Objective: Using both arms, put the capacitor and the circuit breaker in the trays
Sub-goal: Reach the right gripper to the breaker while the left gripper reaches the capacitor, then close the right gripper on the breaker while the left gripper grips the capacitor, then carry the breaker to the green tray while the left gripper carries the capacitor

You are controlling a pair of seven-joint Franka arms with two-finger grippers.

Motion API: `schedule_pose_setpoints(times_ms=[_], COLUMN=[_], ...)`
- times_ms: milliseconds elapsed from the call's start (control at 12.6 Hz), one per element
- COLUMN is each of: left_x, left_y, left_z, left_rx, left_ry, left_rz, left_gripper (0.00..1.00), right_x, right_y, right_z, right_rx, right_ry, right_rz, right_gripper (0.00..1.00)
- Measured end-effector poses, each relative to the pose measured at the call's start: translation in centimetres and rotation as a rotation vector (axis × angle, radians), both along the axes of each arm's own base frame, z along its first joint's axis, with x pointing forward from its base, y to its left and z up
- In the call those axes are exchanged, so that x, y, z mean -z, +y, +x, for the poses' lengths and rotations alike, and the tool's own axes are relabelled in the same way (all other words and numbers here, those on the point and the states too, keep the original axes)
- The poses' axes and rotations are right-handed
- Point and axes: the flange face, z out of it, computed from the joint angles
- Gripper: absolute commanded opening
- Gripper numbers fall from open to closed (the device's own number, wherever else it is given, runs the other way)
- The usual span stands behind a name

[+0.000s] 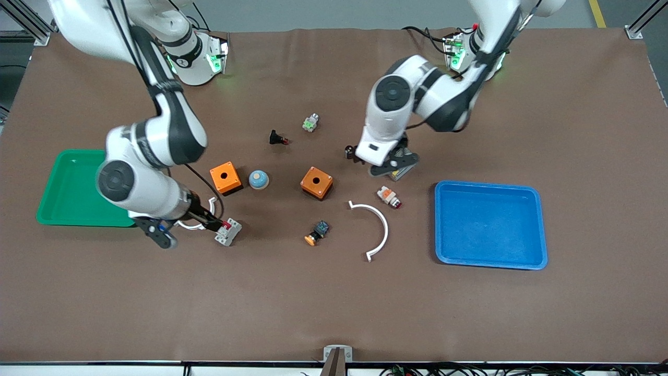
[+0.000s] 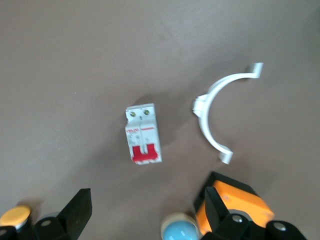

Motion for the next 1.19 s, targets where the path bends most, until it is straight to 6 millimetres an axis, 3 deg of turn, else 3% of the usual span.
schedule_pose_setpoints(times_ms=[239,398,478,558,796,876,1035,1115,1195], left_x=[6.7,9.7,10.7,11.3,11.9,11.9,11.8,11.7,11.5], left_y=[-4.1,-5.3,-5.3,-5.2,-5.0,-5.0,-5.0,-5.1,-5.2], left_z=[-3.7,-5.3,-5.5,-5.5,-5.5,-5.5,-5.4,-5.4,-5.3], left_rx=[-0.154,-0.219,-0.231,-0.242,-0.277,-0.283,-0.287,-0.287,-0.288], left_ry=[-0.009,0.002,0.009,0.014,0.018,0.017,0.016,0.015,0.013], left_rz=[0.009,0.013,0.019,0.025,0.037,0.037,0.035,0.033,0.029], left_gripper=[0.95,0.90,0.84,0.76,0.36,0.23,0.17,0.03,0.00], right_x=[5.6,8.4,9.0,9.2,9.2,9.2,9.2,9.2,9.0], right_y=[0.8,1.3,1.5,1.7,1.8,1.9,1.7,1.6,1.3], right_z=[0.5,0.4,0.3,0.3,0.2,0.2,0.2,0.3,0.4], right_rx=[-0.004,-0.019,-0.026,-0.038,-0.074,-0.077,-0.080,-0.085,-0.095], right_ry=[-0.018,-0.025,-0.028,-0.031,-0.041,-0.041,-0.042,-0.044,-0.046], right_rz=[-0.007,-0.018,-0.023,-0.032,-0.063,-0.065,-0.067,-0.069,-0.070], right_gripper=[0.95,0.76,0.59,0.46,0.13,0.07,0.07,0.07,0.06])
